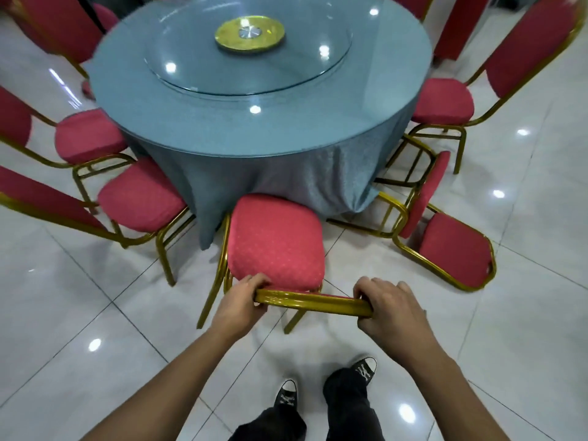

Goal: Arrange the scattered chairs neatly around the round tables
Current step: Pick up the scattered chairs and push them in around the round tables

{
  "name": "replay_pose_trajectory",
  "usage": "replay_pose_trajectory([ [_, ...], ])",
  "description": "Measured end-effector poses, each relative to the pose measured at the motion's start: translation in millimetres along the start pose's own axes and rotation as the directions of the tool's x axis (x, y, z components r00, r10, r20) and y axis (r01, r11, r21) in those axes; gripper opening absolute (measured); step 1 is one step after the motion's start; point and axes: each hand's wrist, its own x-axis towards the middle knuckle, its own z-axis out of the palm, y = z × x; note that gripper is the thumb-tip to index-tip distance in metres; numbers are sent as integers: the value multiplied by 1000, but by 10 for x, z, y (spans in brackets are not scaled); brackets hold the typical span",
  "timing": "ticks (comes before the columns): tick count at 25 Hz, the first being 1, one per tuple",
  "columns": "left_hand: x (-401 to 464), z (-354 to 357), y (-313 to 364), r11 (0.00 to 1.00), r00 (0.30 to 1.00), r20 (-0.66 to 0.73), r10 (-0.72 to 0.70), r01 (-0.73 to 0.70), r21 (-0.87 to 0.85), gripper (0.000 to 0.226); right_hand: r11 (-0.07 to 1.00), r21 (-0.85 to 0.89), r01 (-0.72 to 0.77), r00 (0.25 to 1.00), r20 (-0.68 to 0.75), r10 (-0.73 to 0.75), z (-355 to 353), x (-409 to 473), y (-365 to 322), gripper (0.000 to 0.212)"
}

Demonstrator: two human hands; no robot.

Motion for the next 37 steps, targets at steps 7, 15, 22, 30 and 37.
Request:
replay_pose_trajectory([
  [7, -809, -625, -585, 990, 938, -346, -7, 55, 130, 45, 978, 203, -43, 979, 204, 1, 493, 166, -542, 27],
  [15, -1016, -911, -1511, 891, 874, -182, -451, 454, -27, 56, 984, -10, 176, 959, 228, -169, 975, 602, -1357, 18],
  [22, -623, -1032, -807, 894, 936, 109, -336, 280, 349, 58, 966, 257, 35, 949, 295, -113, 735, 589, -1001, 30],
  [30, 335, -171, 1026, 968, 933, 360, -3, -88, 236, 32, 832, 474, -289, 955, 79, 287, 119, 314, 522, 29],
  [37, 1145, 1094, 2941, 952, 945, 265, 191, -244, 186, 29, 707, 579, -405, 854, -36, 519, -630, -155, 2590, 30],
])
